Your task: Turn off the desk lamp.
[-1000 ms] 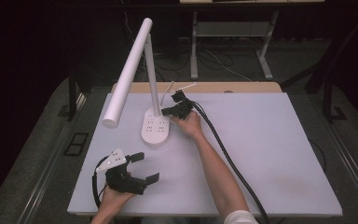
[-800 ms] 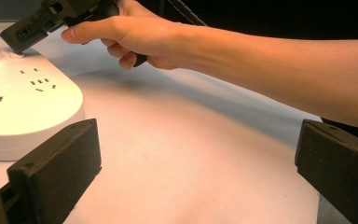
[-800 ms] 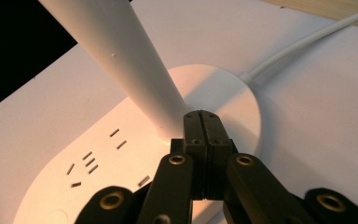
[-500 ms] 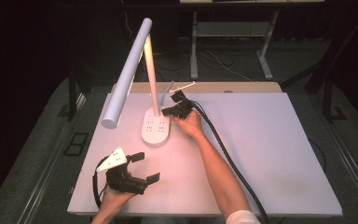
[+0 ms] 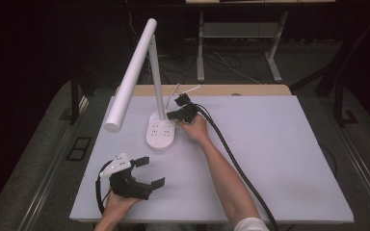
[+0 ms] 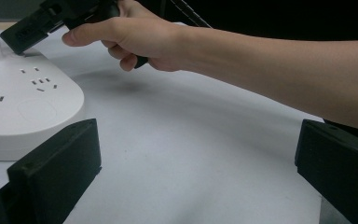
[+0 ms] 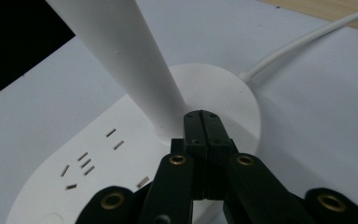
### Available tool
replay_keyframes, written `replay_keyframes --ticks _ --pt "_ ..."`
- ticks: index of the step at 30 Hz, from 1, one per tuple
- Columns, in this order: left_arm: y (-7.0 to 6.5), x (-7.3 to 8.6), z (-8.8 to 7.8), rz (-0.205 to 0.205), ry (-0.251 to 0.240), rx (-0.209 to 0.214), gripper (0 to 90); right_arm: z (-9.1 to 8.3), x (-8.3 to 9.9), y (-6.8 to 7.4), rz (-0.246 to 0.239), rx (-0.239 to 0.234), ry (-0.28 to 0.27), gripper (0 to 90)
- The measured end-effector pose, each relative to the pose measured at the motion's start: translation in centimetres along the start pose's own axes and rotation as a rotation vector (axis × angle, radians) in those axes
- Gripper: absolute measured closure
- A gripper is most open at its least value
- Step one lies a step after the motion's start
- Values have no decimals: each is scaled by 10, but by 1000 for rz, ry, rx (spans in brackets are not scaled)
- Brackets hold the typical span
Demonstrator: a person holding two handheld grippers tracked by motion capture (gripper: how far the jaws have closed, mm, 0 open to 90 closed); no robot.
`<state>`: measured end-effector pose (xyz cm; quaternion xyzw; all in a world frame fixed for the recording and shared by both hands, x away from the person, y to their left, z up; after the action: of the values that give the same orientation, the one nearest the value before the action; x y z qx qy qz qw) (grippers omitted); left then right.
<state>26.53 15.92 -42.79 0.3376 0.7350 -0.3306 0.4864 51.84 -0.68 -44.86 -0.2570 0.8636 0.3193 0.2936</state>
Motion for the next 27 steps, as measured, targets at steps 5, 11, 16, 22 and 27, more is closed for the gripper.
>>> replay_keyframes --ticks 5,11,16,22,27 --pt "0 0 0 3 2 2 0 0 0 0 0 2 3 900" --pt "-1 0 1 3 3 0 0 0 1 0 5 0 -5 900" --pt "-1 0 3 6 7 4 0 0 3 -1 16 1 -15 900" --pt "-1 0 2 4 3 2 0 0 3 -1 18 3 -17 900" --pt "1 0 1 3 3 0 0 -5 2 -1 5 11 -14 900"
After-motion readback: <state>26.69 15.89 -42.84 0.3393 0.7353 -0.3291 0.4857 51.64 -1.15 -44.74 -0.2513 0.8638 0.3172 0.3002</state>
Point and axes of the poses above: each handheld gripper's, and its own axes: z roughly forward along the jaws, x roughly out of its underside, y roughly to its left, the point moved 3 cm from there along z, roughly forward along the jaws, and after that the axes turned 6 degrees about z, right-handed, at the moved point
